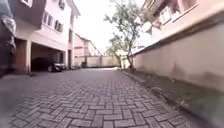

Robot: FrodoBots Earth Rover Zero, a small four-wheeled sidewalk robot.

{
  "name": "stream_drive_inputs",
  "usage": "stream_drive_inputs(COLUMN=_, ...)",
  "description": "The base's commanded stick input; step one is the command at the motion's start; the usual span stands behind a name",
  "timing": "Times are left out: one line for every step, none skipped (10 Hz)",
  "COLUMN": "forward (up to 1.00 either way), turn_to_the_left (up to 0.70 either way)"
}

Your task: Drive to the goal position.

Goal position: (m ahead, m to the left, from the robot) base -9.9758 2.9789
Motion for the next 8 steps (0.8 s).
stream_drive_inputs(forward=0.7, turn_to_the_left=0.0)
stream_drive_inputs(forward=0.7, turn_to_the_left=0.0)
stream_drive_inputs(forward=0.7, turn_to_the_left=0.0)
stream_drive_inputs(forward=0.7, turn_to_the_left=0.0)
stream_drive_inputs(forward=0.7, turn_to_the_left=0.0)
stream_drive_inputs(forward=0.7, turn_to_the_left=0.0)
stream_drive_inputs(forward=0.7, turn_to_the_left=0.0)
stream_drive_inputs(forward=0.7, turn_to_the_left=0.0)
